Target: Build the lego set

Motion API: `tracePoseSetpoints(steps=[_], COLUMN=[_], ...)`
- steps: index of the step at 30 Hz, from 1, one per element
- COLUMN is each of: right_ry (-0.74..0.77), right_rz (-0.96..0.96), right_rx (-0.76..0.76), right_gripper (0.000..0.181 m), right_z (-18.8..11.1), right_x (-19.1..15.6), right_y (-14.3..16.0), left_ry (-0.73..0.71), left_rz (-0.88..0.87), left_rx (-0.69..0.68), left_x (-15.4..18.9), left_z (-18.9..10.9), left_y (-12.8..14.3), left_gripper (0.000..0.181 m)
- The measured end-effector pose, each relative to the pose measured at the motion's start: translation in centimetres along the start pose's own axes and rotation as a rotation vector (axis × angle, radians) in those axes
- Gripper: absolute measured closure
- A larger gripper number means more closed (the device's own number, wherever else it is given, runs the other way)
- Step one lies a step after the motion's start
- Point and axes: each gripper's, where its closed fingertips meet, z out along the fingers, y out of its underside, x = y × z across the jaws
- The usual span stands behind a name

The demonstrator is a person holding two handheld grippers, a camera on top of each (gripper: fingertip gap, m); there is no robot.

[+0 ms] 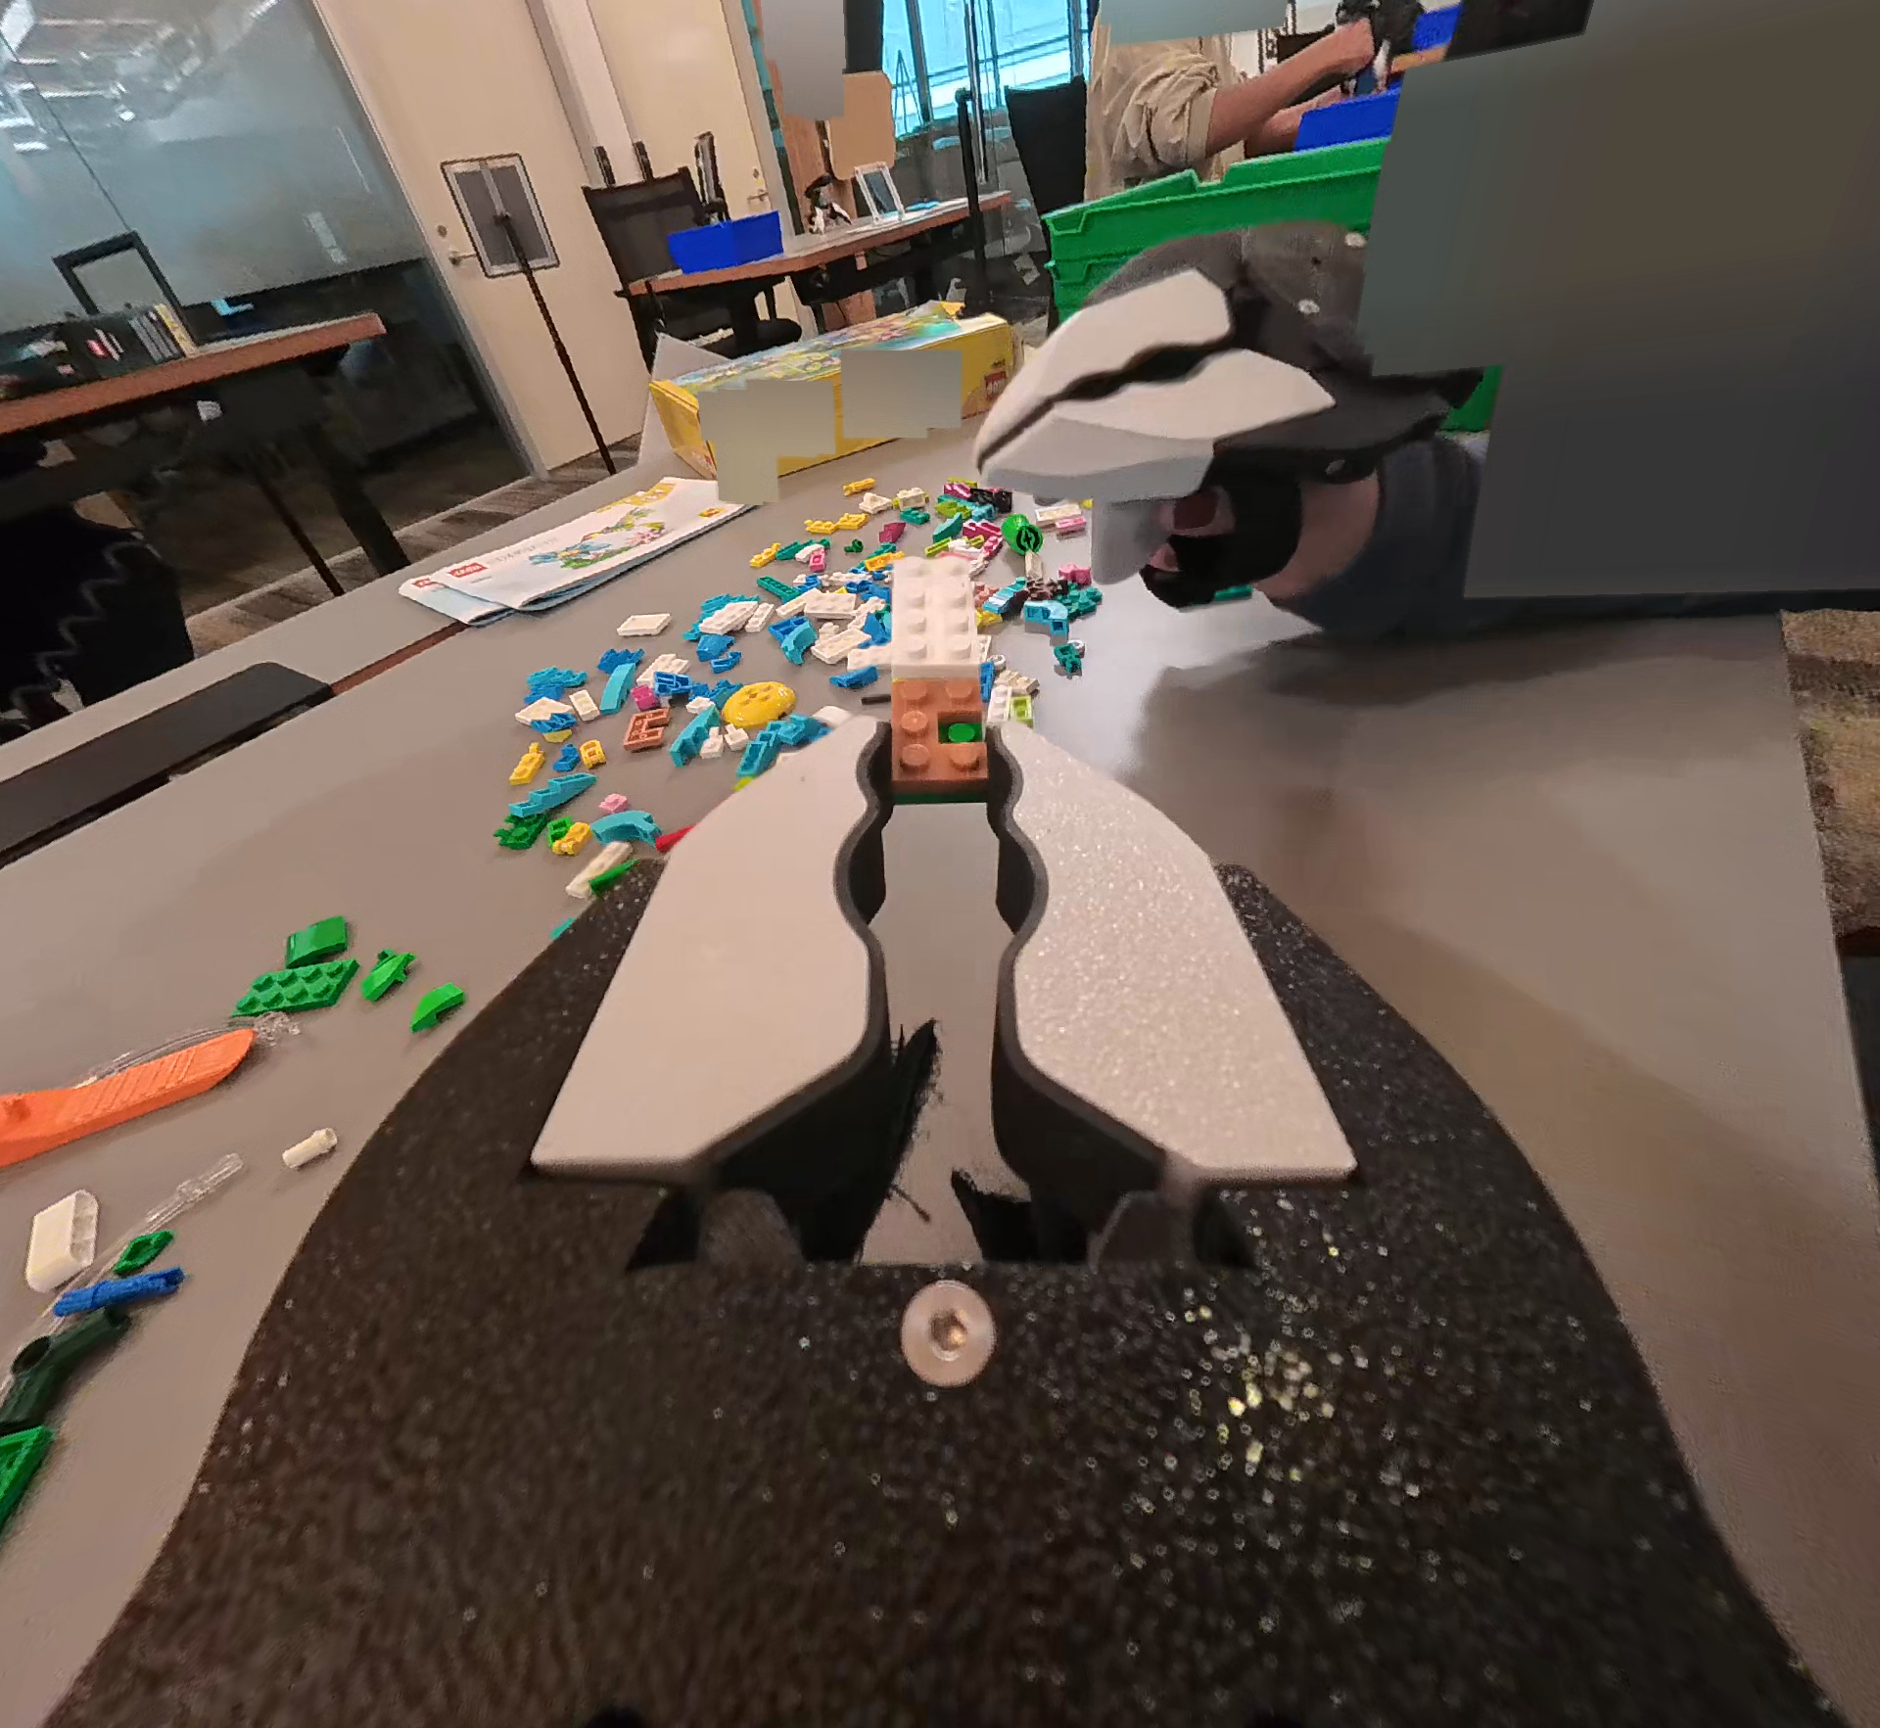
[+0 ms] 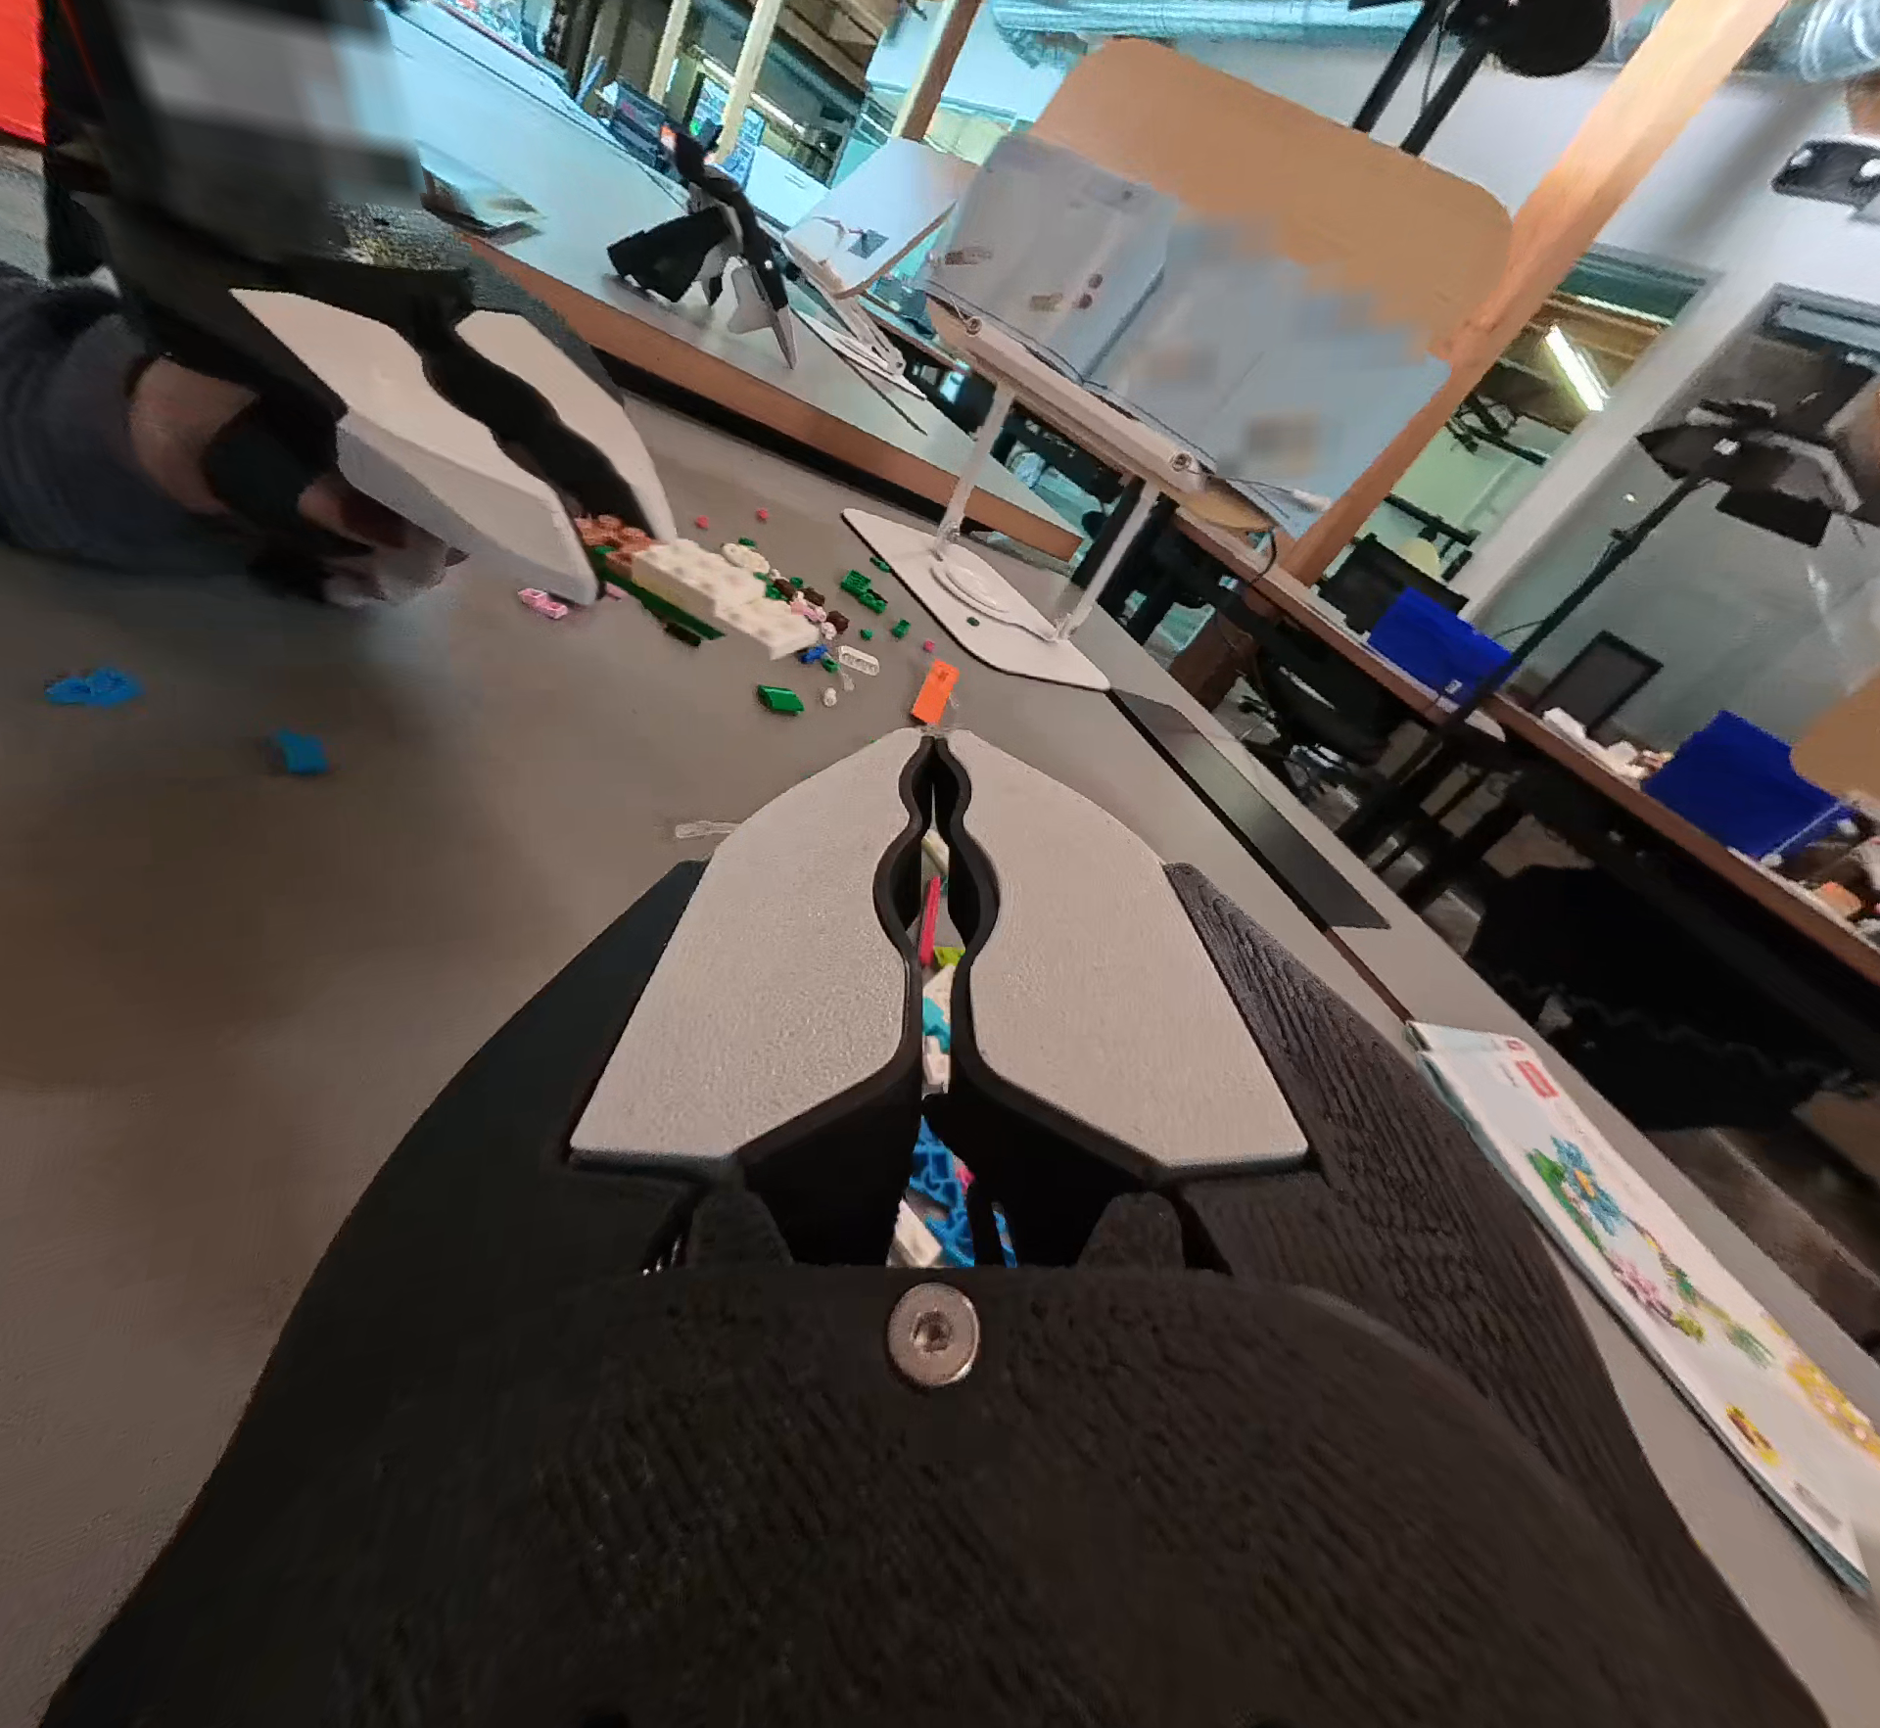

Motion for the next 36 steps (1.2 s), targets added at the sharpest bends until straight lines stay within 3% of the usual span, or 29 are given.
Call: tracePoseSetpoints(steps=[7,16,25,36], right_ry=[0.098,0.106,0.141,0.218], right_rz=[-0.174,-0.064,-0.034,-0.058], right_rx=[-0.014,-0.016,-0.001,0.007], right_gripper=[0.181,0.181,0.181,0.181], right_z=[-0.2,-0.4,-0.9,-1.4], right_x=[0.1,1.2,1.8,3.0], right_y=[0.3,1.2,1.2,1.0], left_ry=[-0.005,0.022,0.050,0.062], left_rz=[-0.037,-0.063,0.125,0.032], left_rx=[0.051,0.048,-0.065,-0.016], left_x=[-0.4,-0.5,1.6,0.8], left_z=[-0.5,0.2,1.2,1.0], left_y=[-0.6,-0.6,0.8,0.2], left_gripper=[0.164,0.164,0.164,0.164])
